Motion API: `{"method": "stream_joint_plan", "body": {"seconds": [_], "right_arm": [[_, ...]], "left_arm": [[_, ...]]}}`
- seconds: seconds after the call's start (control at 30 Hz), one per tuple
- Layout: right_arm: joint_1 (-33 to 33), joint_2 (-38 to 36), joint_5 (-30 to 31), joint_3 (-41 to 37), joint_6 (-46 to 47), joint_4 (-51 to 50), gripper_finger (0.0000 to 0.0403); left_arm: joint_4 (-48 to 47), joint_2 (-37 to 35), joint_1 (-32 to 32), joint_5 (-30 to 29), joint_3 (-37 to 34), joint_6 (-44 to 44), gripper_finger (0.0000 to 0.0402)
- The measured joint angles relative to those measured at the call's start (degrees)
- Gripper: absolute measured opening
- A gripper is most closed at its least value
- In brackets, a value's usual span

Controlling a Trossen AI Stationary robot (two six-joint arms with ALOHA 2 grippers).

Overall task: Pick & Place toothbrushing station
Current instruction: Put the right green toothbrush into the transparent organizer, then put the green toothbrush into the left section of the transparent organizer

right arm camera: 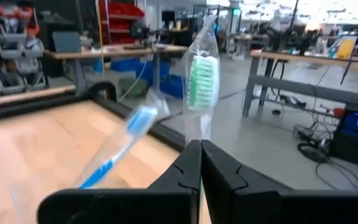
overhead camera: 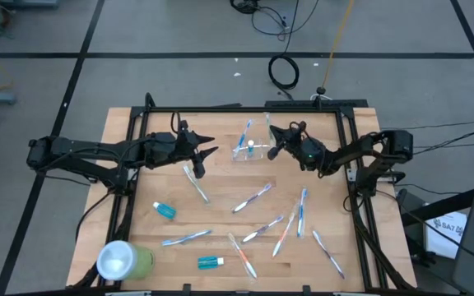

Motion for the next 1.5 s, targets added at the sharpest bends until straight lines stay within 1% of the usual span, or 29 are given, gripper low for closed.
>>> {"method": "stream_joint_plan", "body": {"seconds": [0.13, 0.3, 0.4, 0.53, 0.77, 0.87, 0.97, 1.07, 1.17, 1.33, 1.5], "right_arm": [[-0.04, 0.00, -0.25, -0.03, -0.02, -3.95, 0.0000], [-0.04, 0.00, -0.25, -0.04, -1.24, -4.18, 0.0001], [-0.04, 0.00, -0.27, -0.04, -2.03, -4.20, 0.0011], [-0.04, -0.02, -0.38, -0.04, -2.26, -4.32, 0.0040], [-0.04, -0.03, -0.10, -0.04, -3.52, -4.75, 0.0115], [-0.05, -0.80, -0.07, -0.07, -5.19, -4.71, 0.0140], [-0.02, -2.07, -0.03, -0.08, -8.84, -4.78, 0.0156], [-0.02, -4.27, -0.06, -0.09, -11.30, -4.61, 0.0163], [-0.02, -6.81, -0.08, -0.09, -12.30, -4.84, 0.0164], [-0.02, -10.83, -0.10, -0.09, -12.37, -7.04, 0.0161], [0.01, -13.34, -0.11, -0.09, -12.32, -9.05, 0.0161]], "left_arm": [[0.00, 0.00, 0.00, 0.01, 0.00, -0.02, 0.0154], [0.00, 0.00, 0.00, 0.02, 0.00, 0.01, 0.0154], [-0.01, 0.00, 0.00, 0.01, 0.00, -0.01, 0.0154], [-0.18, 0.00, 0.00, 0.00, 0.00, -0.02, 0.0154], [-1.49, 0.00, 0.00, 0.02, 0.00, -0.02, 0.0154], [-1.33, 0.00, 0.00, 0.02, 0.00, -0.44, 0.0154], [-1.37, 0.00, 0.00, 0.02, 0.00, -2.41, 0.0154], [-1.78, 0.00, 0.00, 0.07, 0.00, -4.61, 0.0154], [-3.20, 0.00, 0.00, 0.07, 0.00, -7.11, 0.0154], [-1.85, 0.63, 0.00, 0.04, 0.00, -15.92, 0.0154], [-1.05, 1.64, 0.00, 0.04, 0.04, -20.74, 0.0154]]}}
